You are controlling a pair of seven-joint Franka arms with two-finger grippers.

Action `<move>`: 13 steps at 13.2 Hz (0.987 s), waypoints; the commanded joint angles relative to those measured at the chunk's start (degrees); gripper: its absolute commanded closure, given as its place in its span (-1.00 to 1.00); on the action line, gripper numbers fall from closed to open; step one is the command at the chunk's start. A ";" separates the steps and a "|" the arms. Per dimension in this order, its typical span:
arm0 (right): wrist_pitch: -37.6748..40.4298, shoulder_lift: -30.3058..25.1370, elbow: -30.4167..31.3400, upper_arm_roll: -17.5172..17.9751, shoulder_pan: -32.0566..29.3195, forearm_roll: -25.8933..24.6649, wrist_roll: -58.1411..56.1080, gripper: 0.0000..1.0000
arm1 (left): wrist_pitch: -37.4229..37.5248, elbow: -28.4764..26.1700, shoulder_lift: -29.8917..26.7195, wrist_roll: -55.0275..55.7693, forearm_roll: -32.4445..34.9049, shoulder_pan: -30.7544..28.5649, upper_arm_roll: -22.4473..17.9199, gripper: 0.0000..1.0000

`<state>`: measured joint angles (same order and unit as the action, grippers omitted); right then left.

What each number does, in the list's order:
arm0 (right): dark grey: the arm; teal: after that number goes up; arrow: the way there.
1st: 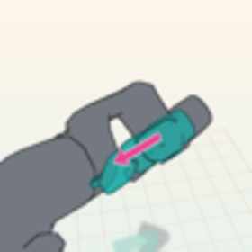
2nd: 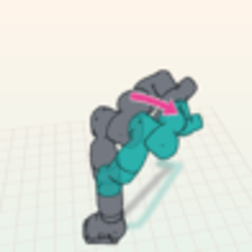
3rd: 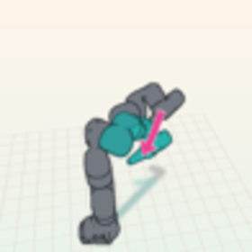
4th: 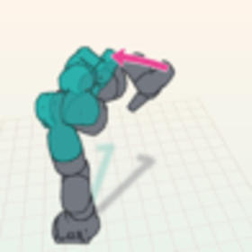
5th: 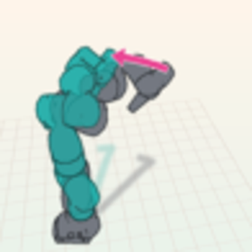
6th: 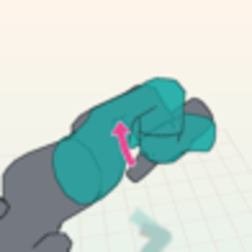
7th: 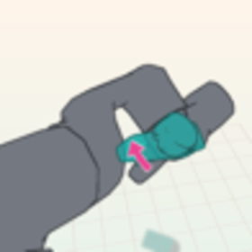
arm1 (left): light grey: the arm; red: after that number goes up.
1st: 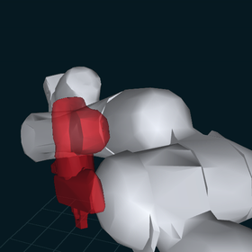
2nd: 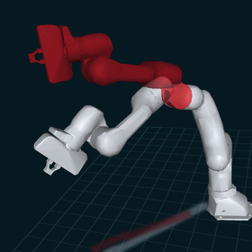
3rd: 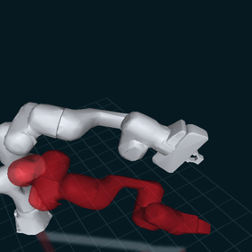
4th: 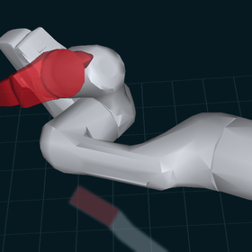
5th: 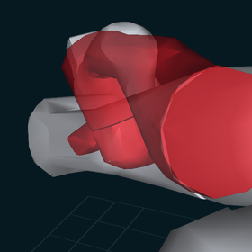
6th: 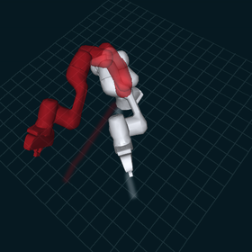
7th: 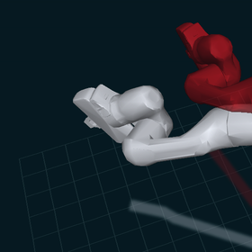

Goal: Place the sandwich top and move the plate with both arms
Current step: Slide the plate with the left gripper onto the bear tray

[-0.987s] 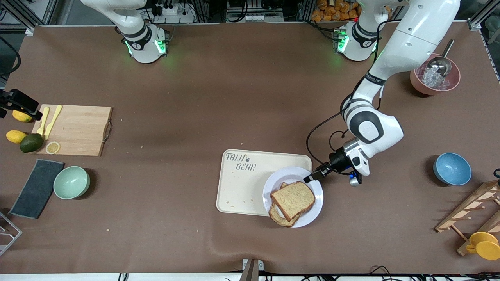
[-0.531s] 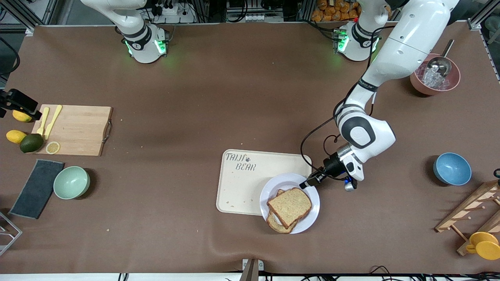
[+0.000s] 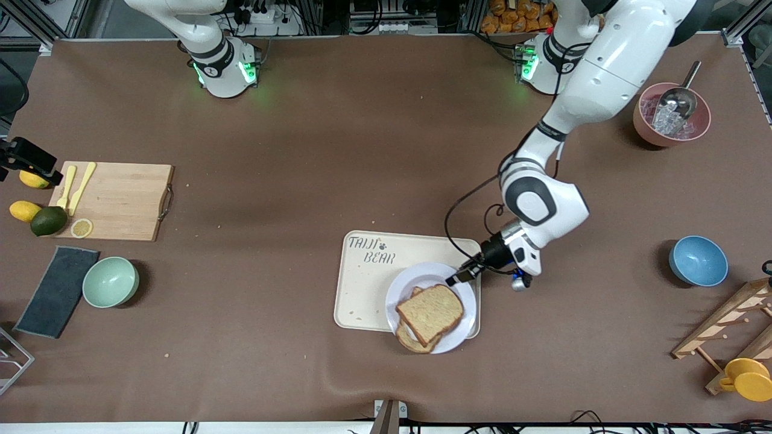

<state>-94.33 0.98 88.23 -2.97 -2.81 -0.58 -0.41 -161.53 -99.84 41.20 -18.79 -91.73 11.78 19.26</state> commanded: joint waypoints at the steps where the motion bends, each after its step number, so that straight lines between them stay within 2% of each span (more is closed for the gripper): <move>1: 0.91 0.51 -1.13 0.69 -1.50 0.85 -0.03 -1.00 | -3.78 -2.63 -2.52 -0.98 -5.02 1.84 0.42 1.00; 3: 0.91 0.51 -1.05 0.69 -1.50 0.85 -0.03 -1.00 | -4.23 -2.90 -2.79 -1.68 -6.78 2.37 0.51 1.00; 8: 0.91 0.51 -1.05 0.69 -1.59 0.85 -0.03 -1.00 | -5.02 -7.56 -5.43 -6.25 -10.39 3.52 0.60 1.00; 9: 0.91 0.51 -1.05 0.69 -1.68 0.85 -0.03 -1.00 | -5.11 -8.17 -5.52 -7.13 -10.40 3.95 0.51 0.87; 10: 0.91 0.51 -1.05 0.69 -1.68 0.85 -0.03 -1.00 | -6.24 -8.26 -5.61 -7.74 -10.40 4.04 0.60 -0.22; 11: 0.91 0.51 -0.96 0.69 -1.68 0.85 -0.03 -1.00 | -8.95 -8.18 -5.61 -8.27 -10.40 4.65 0.60 -0.99; 13: 0.91 0.51 -1.05 0.69 -1.68 0.85 0.06 -1.00 | -13.36 -8.09 -6.05 -8.54 -10.40 5.89 0.60 -1.00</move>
<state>-94.22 1.03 88.23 -2.97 -3.33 -0.58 -0.41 -171.44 -106.63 37.39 -25.72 -100.04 16.28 19.95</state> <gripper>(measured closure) 0.000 0.639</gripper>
